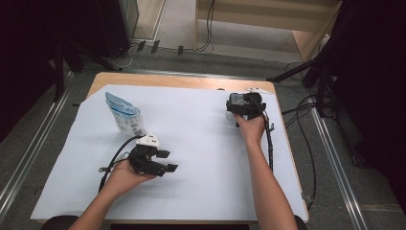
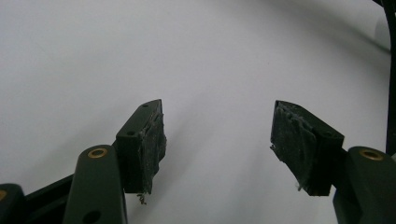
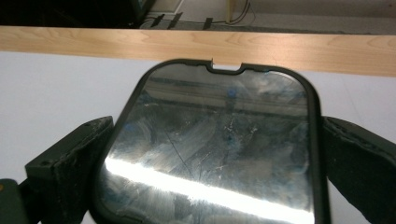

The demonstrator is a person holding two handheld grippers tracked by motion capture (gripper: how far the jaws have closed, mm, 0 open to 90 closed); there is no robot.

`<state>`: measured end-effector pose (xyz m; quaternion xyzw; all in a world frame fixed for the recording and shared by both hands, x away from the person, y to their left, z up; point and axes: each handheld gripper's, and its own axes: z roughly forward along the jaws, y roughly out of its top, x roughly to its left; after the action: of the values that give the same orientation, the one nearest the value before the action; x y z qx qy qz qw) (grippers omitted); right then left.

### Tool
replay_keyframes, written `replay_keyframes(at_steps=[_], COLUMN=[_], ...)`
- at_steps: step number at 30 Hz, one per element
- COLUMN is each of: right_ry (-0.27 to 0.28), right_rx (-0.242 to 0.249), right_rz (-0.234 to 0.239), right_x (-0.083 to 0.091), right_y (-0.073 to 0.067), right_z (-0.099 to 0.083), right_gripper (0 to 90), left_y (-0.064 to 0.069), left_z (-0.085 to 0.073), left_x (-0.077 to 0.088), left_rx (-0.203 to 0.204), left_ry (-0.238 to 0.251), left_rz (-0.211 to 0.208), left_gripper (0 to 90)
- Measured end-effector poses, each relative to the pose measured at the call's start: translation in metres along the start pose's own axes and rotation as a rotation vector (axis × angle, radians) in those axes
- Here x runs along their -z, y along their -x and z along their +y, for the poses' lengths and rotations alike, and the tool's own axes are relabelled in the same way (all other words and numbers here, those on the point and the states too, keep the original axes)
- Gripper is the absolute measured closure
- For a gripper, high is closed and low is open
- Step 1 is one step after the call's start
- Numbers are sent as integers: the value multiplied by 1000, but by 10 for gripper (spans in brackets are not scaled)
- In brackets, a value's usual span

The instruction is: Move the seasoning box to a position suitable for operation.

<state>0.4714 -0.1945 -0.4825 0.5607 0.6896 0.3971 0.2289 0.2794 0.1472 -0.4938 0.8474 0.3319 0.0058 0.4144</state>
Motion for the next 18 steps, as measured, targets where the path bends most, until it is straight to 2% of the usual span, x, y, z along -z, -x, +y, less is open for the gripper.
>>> replay_keyframes(at_steps=[5,7,18], right_ry=[-16,-21,-3], right_rx=[16,9,11], right_rz=[-32,-31,-71], right_x=[-9,-11,-13], right_y=[-4,-5,-10], right_z=[-5,-7,-9], right_gripper=[4,10,46], left_y=[1,1,2], left_z=[-3,-4,-5], left_x=[2,3,3], left_rx=[12,15,21], left_ry=[7,7,8], left_rz=[4,9,11], left_gripper=[359,359,362])
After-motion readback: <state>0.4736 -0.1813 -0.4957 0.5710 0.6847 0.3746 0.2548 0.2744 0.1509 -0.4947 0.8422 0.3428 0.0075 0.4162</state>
